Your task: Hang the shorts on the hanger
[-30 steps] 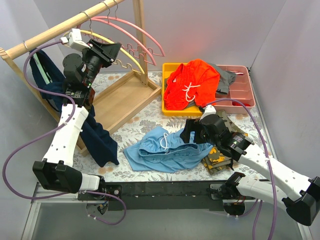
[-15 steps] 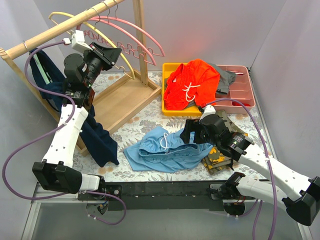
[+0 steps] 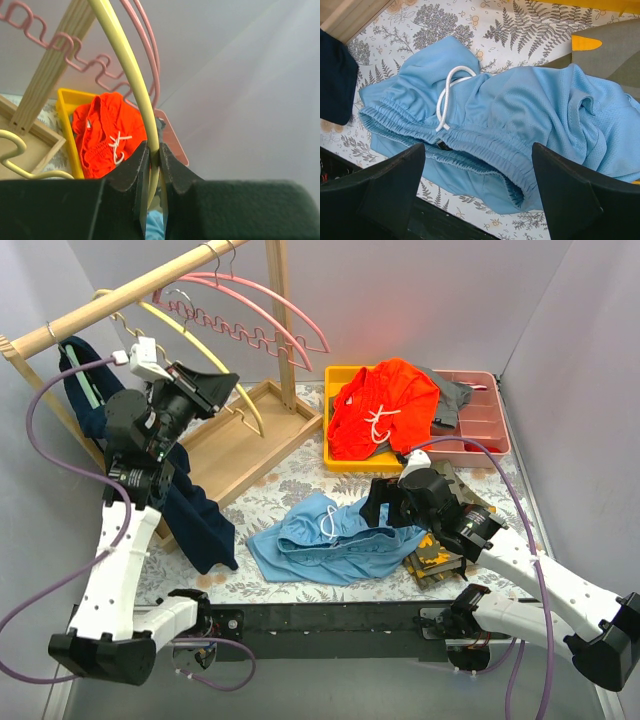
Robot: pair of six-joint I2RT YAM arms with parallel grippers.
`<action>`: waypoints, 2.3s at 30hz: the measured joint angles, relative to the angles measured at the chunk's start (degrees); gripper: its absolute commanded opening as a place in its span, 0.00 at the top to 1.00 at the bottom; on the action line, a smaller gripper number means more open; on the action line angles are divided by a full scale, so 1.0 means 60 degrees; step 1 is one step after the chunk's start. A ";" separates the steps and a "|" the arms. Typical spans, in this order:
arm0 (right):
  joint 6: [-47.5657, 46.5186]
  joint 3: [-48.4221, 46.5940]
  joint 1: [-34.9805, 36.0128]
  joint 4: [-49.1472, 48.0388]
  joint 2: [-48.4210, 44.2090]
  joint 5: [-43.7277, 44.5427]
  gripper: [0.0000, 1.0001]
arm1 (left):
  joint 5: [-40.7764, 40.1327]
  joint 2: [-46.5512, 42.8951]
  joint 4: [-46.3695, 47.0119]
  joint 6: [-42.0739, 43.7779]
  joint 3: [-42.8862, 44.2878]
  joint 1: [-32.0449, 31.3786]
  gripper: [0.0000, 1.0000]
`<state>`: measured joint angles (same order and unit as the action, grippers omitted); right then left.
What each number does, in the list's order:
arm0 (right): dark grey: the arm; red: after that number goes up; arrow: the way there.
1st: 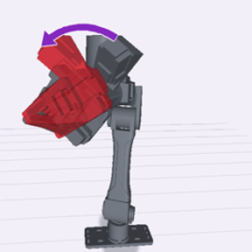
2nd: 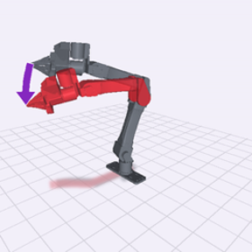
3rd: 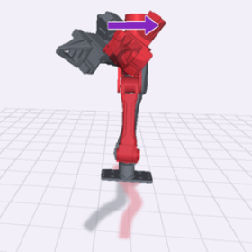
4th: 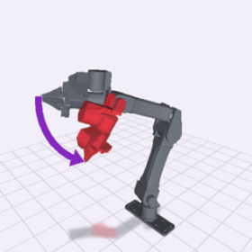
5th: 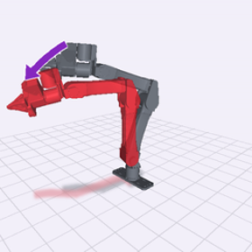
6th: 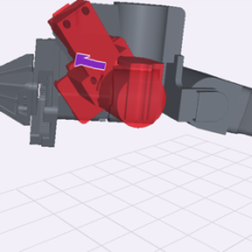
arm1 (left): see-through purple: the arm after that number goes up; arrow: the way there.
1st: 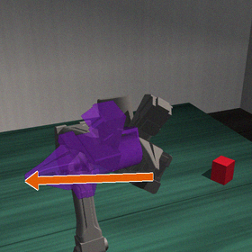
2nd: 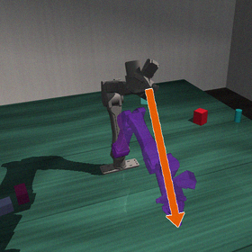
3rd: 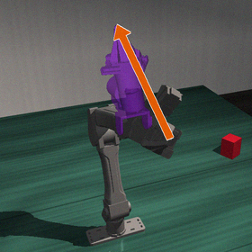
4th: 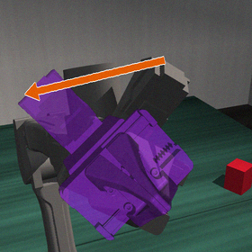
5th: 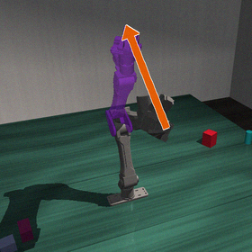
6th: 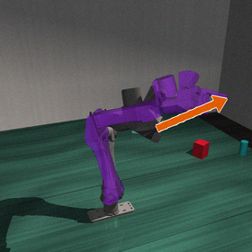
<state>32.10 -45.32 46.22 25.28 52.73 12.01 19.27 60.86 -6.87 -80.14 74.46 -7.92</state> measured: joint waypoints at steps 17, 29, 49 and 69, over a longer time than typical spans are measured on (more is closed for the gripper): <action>-0.1668 -0.1392 -0.0004 0.0036 -0.0943 -0.0124 0.08 | 0.3096 -0.3475 -0.2601 0.1093 -0.2758 -0.0026 1.00; -0.2565 -0.2331 -0.0004 -0.0244 -0.0656 -0.0506 0.09 | 0.3974 -0.3869 -0.3490 0.2903 -0.2084 -0.2018 1.00; -0.3311 -0.2528 -0.0004 -0.1432 -0.3523 -0.0561 0.12 | 0.3829 0.0419 -0.2845 0.3468 -0.0608 -0.7297 1.00; -0.1490 -0.0692 -0.0004 -0.2375 -0.2769 -0.2422 0.27 | 0.7195 0.0346 0.6532 -0.3759 -0.6714 -0.6065 1.00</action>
<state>23.16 -49.47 46.19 11.03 36.12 -2.52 62.43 62.94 32.32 -102.69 34.17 -44.31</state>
